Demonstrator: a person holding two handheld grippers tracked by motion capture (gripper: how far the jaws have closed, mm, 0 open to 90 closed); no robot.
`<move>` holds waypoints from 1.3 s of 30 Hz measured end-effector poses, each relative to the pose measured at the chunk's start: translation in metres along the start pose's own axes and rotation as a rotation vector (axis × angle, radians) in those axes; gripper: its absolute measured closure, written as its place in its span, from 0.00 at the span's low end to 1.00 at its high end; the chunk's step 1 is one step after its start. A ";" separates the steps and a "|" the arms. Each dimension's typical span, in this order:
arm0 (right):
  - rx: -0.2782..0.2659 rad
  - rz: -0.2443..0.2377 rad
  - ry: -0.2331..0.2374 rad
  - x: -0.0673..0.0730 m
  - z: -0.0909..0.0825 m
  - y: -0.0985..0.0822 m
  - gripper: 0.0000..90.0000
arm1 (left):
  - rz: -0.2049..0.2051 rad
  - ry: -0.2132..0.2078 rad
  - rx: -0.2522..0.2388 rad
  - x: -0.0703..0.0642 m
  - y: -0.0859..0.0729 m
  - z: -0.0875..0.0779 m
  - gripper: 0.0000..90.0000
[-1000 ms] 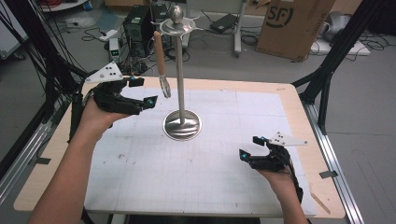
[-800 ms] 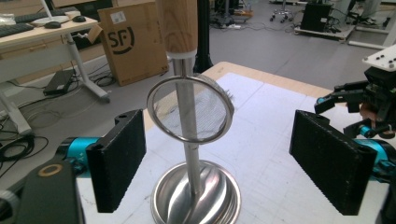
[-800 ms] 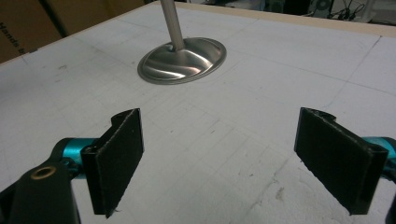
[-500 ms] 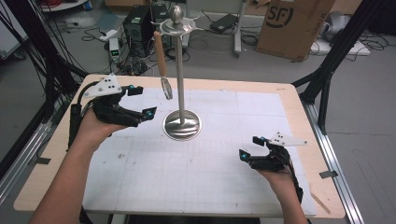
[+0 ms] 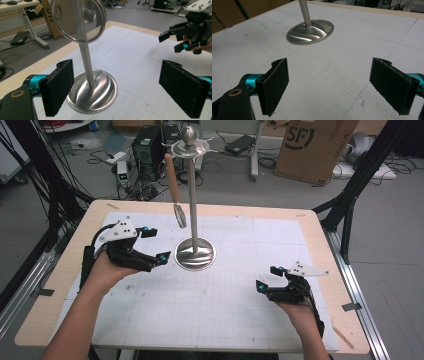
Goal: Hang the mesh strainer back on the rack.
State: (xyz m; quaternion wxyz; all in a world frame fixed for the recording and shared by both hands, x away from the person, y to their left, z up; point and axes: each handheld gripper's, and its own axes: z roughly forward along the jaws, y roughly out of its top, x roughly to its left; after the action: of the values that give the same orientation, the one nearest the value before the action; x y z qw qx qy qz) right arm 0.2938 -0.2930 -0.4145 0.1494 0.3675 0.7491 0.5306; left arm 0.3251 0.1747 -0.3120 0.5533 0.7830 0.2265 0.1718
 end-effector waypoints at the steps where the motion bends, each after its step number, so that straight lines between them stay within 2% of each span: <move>1: 0.002 0.003 0.001 0.000 0.000 0.000 0.16 | -0.004 -0.003 0.002 -0.001 -0.002 0.001 0.15; 8: 0.004 0.001 0.003 0.000 0.000 0.000 0.16 | 0.001 -0.009 0.006 -0.006 -0.016 0.009 0.14; 15: 0.004 0.002 0.004 0.000 0.000 0.000 0.16 | -0.012 -0.022 0.012 -0.011 -0.028 0.017 0.14; 22: 0.008 0.002 0.008 0.000 0.000 -0.001 0.16 | -0.011 -0.035 0.009 -0.015 -0.033 0.023 0.14; 27: 0.010 0.000 0.014 0.001 0.001 -0.001 0.16 | 0.005 -0.038 0.032 -0.020 -0.036 0.029 0.14; 29: 0.014 -0.002 0.019 0.001 0.001 -0.001 0.16 | 0.007 -0.038 0.020 -0.022 -0.038 0.031 0.14; 36: 0.017 0.008 0.019 0.001 -0.001 -0.004 0.16 | -0.018 -0.048 0.024 -0.024 -0.047 0.039 0.14; 39: 0.021 0.003 0.020 0.002 -0.001 -0.004 0.16 | -0.032 -0.048 0.041 -0.022 -0.050 0.039 0.14</move>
State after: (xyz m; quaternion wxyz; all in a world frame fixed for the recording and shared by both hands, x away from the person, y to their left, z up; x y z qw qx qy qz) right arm 0.2901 -0.2923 -0.4177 0.1372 0.3648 0.7556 0.5265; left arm 0.3188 0.1457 -0.3723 0.5451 0.7944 0.2289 0.1393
